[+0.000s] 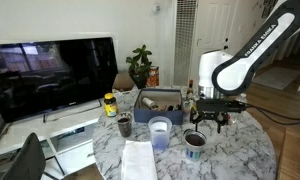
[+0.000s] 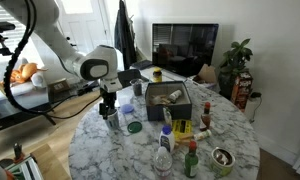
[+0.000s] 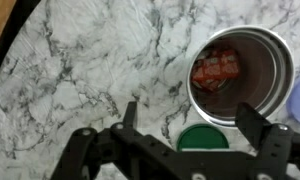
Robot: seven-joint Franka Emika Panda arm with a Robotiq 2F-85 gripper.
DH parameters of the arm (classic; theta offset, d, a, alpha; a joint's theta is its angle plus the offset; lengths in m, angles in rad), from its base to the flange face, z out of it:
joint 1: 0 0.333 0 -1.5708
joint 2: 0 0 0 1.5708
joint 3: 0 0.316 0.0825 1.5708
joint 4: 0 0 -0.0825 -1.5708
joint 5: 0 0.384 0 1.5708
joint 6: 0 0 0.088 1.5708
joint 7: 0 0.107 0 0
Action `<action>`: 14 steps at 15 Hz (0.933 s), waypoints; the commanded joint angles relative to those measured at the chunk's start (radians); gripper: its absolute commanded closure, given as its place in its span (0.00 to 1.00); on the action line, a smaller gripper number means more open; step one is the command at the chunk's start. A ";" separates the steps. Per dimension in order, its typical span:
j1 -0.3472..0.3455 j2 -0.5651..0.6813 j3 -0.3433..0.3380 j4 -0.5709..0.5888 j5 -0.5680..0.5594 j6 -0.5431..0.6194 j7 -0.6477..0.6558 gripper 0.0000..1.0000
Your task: Remove the silver cup from the clear cup then pour the contents in the silver cup into the box
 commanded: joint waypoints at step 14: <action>0.021 0.114 -0.016 0.028 -0.050 0.112 -0.285 0.56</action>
